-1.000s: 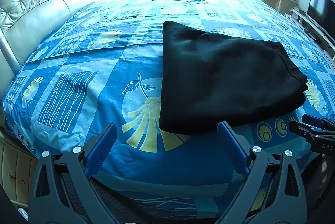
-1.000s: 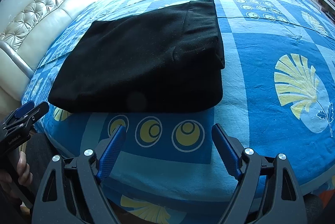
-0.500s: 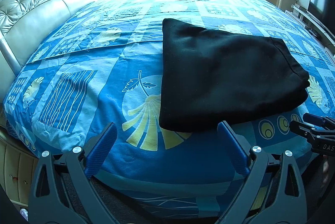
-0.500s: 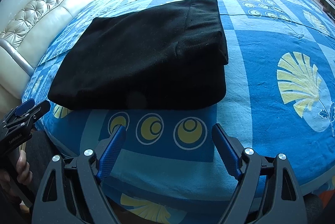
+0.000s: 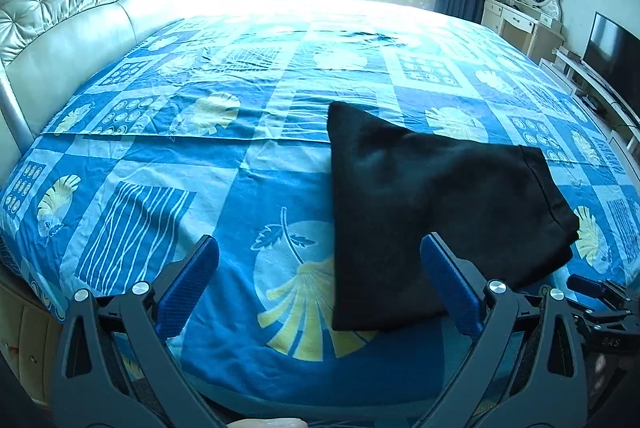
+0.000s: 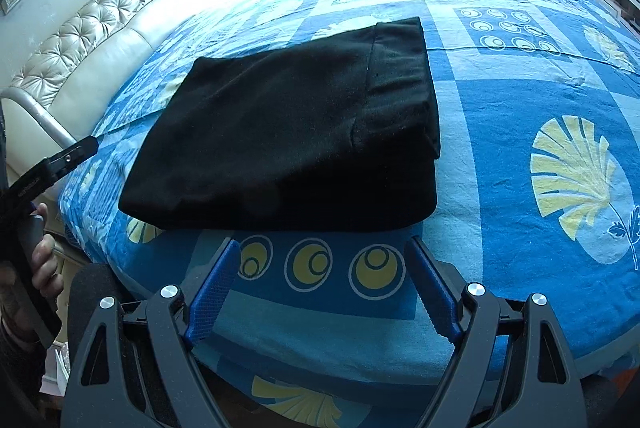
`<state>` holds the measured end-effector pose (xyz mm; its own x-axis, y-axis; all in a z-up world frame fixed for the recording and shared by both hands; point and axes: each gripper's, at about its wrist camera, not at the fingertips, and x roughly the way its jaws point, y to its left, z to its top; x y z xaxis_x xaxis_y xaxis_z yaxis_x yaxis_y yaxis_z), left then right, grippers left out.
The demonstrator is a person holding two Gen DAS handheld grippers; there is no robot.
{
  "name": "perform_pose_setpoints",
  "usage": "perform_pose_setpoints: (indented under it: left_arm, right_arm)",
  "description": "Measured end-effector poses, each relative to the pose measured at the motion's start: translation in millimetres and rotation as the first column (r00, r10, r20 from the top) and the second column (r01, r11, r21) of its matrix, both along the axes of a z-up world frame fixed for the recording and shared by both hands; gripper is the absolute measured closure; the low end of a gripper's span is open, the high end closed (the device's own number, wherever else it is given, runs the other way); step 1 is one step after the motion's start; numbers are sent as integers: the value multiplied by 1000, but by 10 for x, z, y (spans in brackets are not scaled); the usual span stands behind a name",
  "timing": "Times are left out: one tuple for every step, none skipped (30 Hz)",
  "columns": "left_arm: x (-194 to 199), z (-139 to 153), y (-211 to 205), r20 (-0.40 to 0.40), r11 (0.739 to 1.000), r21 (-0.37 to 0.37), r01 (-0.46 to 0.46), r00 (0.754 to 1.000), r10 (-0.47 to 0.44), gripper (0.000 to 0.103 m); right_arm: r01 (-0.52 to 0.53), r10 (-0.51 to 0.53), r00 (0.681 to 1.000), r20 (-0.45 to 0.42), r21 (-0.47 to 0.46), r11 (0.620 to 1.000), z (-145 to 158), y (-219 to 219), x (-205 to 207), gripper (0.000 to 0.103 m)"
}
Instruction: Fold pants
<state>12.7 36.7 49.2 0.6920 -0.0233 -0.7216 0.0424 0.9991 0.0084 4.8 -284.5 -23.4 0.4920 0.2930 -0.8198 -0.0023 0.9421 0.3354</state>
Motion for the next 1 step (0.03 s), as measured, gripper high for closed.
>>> perform_pose_setpoints:
  left_arm:
    - [130, 2, 104, 5, 1000, 2, -23, 1000, 23, 2]
  right_arm:
    - [6, -6, 1000, 16, 11, 1000, 63, -18, 23, 20]
